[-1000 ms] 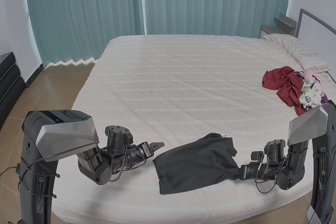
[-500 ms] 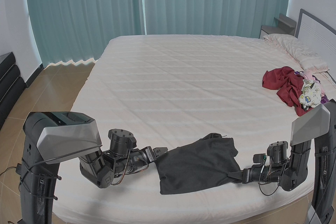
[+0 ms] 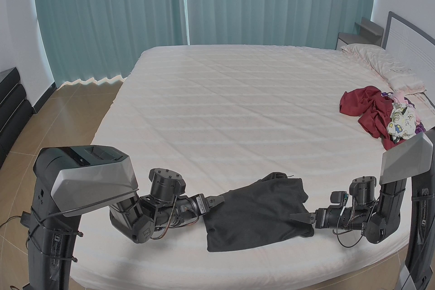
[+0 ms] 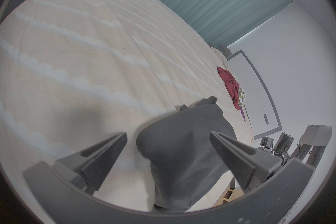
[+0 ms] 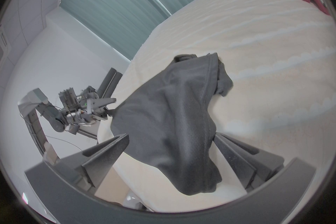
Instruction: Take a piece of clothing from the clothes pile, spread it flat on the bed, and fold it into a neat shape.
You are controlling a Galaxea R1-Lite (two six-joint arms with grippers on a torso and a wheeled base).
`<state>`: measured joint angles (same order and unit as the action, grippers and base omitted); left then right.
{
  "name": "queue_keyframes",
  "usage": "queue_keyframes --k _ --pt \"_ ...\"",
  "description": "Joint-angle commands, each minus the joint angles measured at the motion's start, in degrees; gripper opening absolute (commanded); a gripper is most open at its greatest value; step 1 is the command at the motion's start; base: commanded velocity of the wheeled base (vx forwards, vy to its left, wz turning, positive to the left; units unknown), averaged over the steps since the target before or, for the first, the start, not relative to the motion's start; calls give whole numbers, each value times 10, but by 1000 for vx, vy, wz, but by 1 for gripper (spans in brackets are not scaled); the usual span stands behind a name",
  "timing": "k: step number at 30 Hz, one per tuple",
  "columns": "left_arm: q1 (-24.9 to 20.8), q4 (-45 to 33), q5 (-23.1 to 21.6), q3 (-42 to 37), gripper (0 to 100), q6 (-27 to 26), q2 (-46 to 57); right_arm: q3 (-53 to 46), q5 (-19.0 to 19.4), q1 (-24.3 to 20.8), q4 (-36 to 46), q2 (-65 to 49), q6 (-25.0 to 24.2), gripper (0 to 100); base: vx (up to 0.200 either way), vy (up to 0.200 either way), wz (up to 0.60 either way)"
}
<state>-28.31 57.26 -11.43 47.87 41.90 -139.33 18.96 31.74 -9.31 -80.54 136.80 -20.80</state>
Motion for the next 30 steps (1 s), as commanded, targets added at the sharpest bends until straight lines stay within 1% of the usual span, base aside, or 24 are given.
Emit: queue_keyframes --k 1,4,5,6,7,11,12,15,17,18,19,20,21,22,23,24,27,30 --pt "-1 -18 0 39 0 0 -13 15 5 2 -7 -24 -33 100 0 0 0" --pt "0 -24 3 45 0 1 -15 27 5 8 -7 -21 -52 100 0 0 0" --pt "2 -24 13 48 0 1 -16 34 5 11 -6 -20 -59 100 0 0 0" --pt "2 -24 13 48 0 1 -16 35 5 11 -6 -20 -60 100 0 0 0" --pt "2 -22 29 50 0 1 -18 49 0 13 -5 -18 -76 100 0 0 0" --pt "4 -19 58 58 0 2 -23 90 -4 14 3 -7 -137 100 0 0 0" --pt "4 -18 62 59 0 2 -23 99 -5 16 4 0 -145 100 0 0 0" --pt "5 -18 67 60 0 3 -21 117 -5 30 6 8 -151 100 0 0 0" --pt "5 -18 67 61 0 3 -23 132 -7 32 16 15 -154 100 0 0 0" --pt "5 -17 67 61 0 3 -22 151 -19 30 35 25 -155 100 0 0 0" --pt "5 -17 67 61 0 3 -22 151 -19 30 35 25 -155 100 0 0 0" --pt "5 -13 67 62 0 3 -21 187 -61 25 61 41 -155 100 0 0 0" --pt "6 -7 67 61 0 3 -20 204 -85 18 70 49 -155 100 0 0 0" --pt "7 -7 67 61 0 3 -21 207 -88 18 71 51 -155 100 0 0 0" --pt "10 1 67 58 0 3 -23 230 -128 3 82 67 -158 100 0 0 0" --pt "11 2 68 58 0 3 -24 238 -141 -3 83 75 -158 100 0 0 0" --pt "15 1 69 57 0 3 -24 246 -154 -8 83 79 -159 100 0 0 0" --pt "17 1 69 55 0 3 -24 258 -156 -8 83 80 -160 100 0 0 0"
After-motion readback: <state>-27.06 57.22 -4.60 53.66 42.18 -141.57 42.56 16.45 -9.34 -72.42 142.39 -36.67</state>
